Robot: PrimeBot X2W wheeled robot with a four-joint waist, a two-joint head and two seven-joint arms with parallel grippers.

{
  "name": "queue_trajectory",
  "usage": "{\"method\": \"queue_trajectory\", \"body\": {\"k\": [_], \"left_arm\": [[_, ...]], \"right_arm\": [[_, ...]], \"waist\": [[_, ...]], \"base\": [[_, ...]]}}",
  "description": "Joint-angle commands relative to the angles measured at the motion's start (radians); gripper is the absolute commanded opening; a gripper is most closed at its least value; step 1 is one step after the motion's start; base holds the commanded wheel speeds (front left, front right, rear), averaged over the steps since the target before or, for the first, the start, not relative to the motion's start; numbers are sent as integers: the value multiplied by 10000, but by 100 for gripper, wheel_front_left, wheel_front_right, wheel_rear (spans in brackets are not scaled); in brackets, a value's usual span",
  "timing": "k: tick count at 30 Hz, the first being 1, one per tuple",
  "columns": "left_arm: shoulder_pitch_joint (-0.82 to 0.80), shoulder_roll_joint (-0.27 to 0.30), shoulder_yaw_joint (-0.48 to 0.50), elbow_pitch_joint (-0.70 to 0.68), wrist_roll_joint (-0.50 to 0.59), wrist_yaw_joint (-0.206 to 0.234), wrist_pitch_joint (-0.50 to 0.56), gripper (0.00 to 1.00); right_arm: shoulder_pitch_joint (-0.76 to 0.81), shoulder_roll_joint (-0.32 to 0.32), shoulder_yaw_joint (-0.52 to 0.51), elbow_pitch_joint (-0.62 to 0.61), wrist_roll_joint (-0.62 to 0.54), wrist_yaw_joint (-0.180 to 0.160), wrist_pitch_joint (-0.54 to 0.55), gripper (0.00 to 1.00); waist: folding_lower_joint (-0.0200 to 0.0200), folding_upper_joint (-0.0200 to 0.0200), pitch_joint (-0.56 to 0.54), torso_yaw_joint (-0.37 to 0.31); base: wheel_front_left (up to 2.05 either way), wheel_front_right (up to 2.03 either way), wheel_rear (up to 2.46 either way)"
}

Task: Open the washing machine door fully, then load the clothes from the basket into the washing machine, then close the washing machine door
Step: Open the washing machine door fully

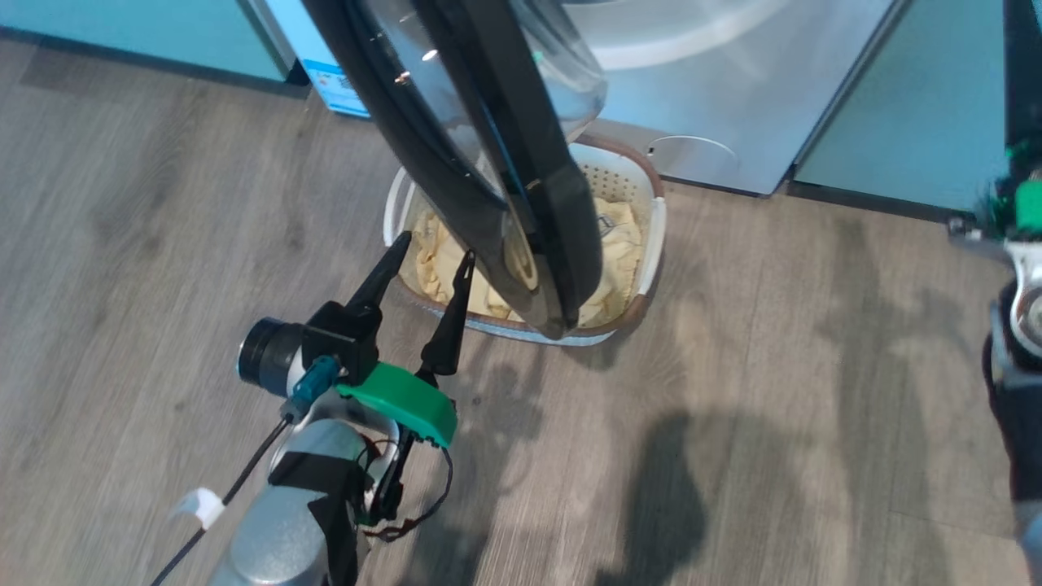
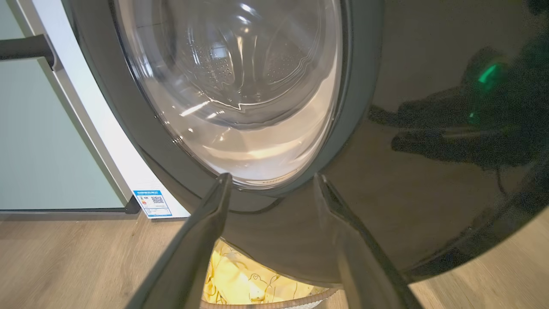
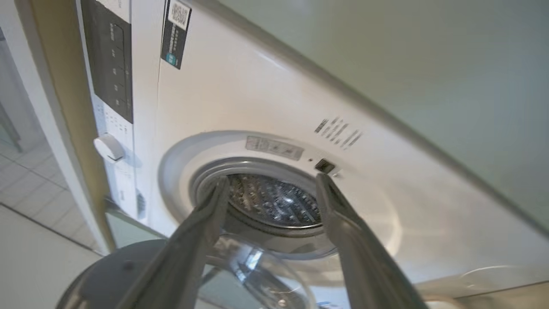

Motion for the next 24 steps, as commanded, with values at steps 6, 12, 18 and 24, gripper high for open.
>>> {"method": "queue_trajectory", "body": {"k": [6, 12, 18, 24], "left_arm": [[82, 236, 673, -226, 93, -55, -63, 100], [268, 297, 878, -194, 108, -62, -63, 100], [540, 340, 1056, -161, 154, -40, -63, 100], [859, 356, 1212, -120, 163, -2, -63, 100]], "right_arm": [[757, -550, 572, 18, -2486, -27, -1442, 100], [1705, -582, 348, -23, -4776, -27, -1680, 100], [3247, 119, -589, -884, -7402, -27, -1693, 100], [4806, 738, -1073, -1906, -9177, -27, -1694, 100]], "waist": [[0, 0, -310, -334], [0, 0, -547, -504], [0, 0, -882, -649], [0, 0, -1227, -755]], "base": [[0, 0, 0], [0, 0, 0], [0, 0, 0], [0, 0, 0]]}}
